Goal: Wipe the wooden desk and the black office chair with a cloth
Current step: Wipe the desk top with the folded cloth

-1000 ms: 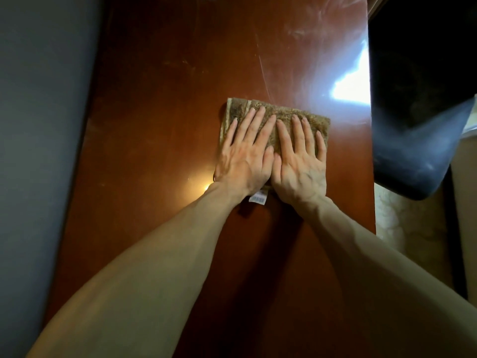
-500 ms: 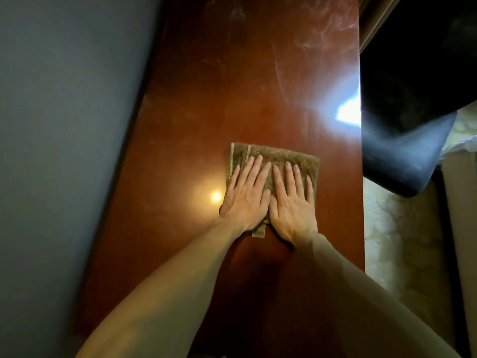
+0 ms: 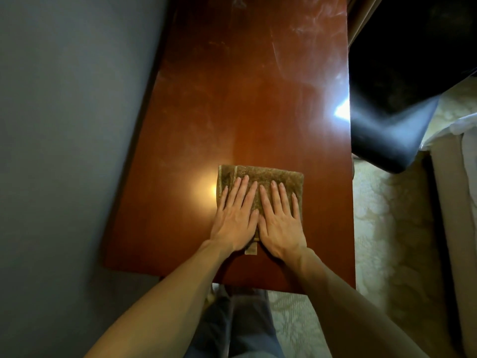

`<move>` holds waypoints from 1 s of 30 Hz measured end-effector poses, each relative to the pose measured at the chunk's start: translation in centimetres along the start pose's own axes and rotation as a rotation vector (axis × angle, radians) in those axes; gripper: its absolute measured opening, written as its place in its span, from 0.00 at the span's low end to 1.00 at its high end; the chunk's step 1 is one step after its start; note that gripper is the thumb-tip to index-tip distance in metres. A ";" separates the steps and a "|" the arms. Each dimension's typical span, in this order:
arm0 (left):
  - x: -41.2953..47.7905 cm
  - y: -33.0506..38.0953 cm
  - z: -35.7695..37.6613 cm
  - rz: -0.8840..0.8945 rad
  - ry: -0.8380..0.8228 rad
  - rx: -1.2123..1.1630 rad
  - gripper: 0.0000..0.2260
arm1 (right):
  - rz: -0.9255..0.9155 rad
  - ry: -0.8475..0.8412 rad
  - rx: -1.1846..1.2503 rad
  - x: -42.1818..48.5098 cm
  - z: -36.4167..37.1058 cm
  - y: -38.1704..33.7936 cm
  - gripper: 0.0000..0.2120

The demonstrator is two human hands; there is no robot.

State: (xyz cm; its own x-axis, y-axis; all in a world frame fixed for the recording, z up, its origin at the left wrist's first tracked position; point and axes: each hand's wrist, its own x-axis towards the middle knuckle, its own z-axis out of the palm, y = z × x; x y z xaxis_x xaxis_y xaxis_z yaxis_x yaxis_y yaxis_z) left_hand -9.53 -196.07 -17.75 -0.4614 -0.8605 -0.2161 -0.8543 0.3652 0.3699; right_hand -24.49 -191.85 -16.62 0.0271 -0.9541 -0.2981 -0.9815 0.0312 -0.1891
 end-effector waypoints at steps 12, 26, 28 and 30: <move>-8.6 -4.0 1.4 -0.017 0.024 0.043 0.29 | -0.047 0.032 -0.013 -5.3 4.3 -6.0 0.31; -13.9 -7.2 0.2 -0.094 0.154 -0.121 0.29 | -0.178 0.030 -0.028 -5.9 3.7 -11.4 0.31; -13.6 -7.0 0.0 -0.093 0.209 -0.168 0.30 | -0.226 0.091 -0.050 -5.0 3.4 -10.8 0.33; -13.1 -6.9 0.0 -0.094 0.203 -0.180 0.28 | -0.260 0.096 -0.076 -3.8 3.4 -10.2 0.36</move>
State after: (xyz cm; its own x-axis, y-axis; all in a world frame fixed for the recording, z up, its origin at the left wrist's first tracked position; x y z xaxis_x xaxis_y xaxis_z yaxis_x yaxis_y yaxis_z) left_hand 2.43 -187.36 -17.49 -0.3092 -0.9478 -0.0780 -0.8262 0.2271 0.5156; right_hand -13.97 -187.49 -16.76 0.2647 -0.9513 -0.1578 -0.9555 -0.2367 -0.1758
